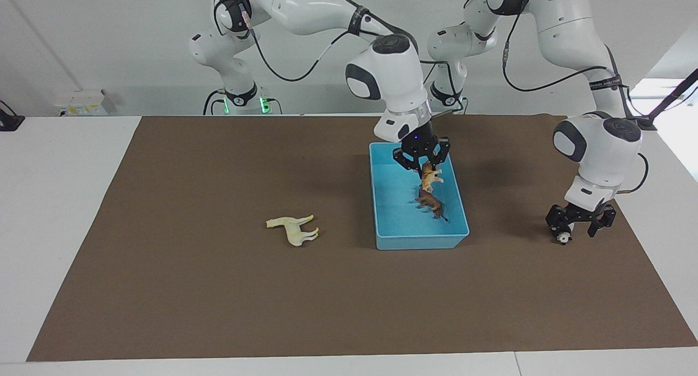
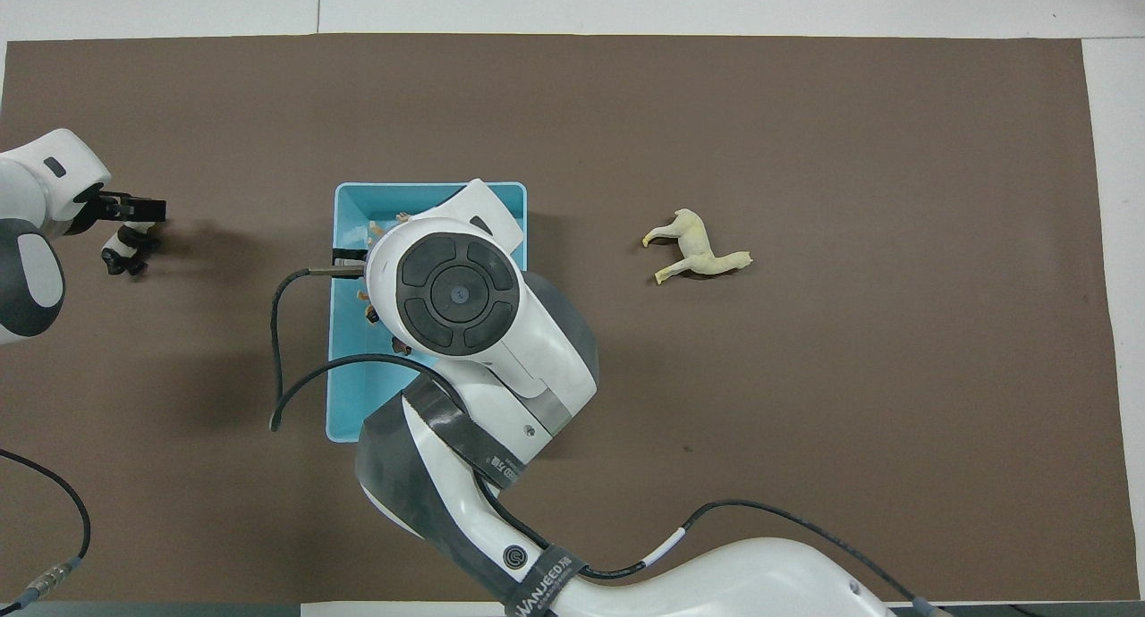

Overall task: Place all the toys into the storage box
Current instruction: 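Lower the tan animal into the box and open the right gripper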

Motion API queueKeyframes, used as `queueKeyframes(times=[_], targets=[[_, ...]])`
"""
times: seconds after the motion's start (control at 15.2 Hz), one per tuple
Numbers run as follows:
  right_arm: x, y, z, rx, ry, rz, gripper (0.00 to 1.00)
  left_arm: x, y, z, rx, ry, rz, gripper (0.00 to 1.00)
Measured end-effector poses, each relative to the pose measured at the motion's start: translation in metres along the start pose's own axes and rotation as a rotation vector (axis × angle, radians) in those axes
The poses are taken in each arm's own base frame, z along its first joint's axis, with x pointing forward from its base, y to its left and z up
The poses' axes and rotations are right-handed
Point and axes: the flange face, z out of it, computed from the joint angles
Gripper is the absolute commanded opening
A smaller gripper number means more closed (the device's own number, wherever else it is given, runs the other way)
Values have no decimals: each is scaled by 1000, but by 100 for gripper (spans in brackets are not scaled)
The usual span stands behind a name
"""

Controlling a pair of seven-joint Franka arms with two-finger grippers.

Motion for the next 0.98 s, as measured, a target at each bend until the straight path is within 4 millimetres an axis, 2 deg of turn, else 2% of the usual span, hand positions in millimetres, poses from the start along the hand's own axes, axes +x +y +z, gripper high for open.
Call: queueKeyframes(times=[0.07,0.13,0.2,0.39,0.53,0.66,0.72,0.85,0.92,0.98], targets=[[-3,4,11,-8,-8,22,100,-1,0,3,-1,-4,-1,100],[-5,4,14,-10,-12,50,100,-2,-1,6,-2,-8,-4,100],[-6,3,12,-8,-12,72,100,-3,-3,9,-2,-14,-9,95],[-6,2,-3,-42,-41,97,100,-10,-7,21,-4,-34,-19,77],[9,12,-23,-102,-67,117,100,-13,-7,29,-9,-46,-21,60],[42,41,-49,-174,-73,96,100,-15,-6,34,-13,-55,-20,43],[58,58,-59,-205,-71,38,100,-15,-5,35,-14,-56,-21,30],[87,96,-68,-265,-71,-67,100,-15,-5,35,-14,-56,-21,5],[103,120,-67,-292,-73,-86,100,-15,-5,35,-14,-56,-20,0],[120,148,-66,-312,-84,-102,100,-14,-4,34,-15,-55,-21,0]])
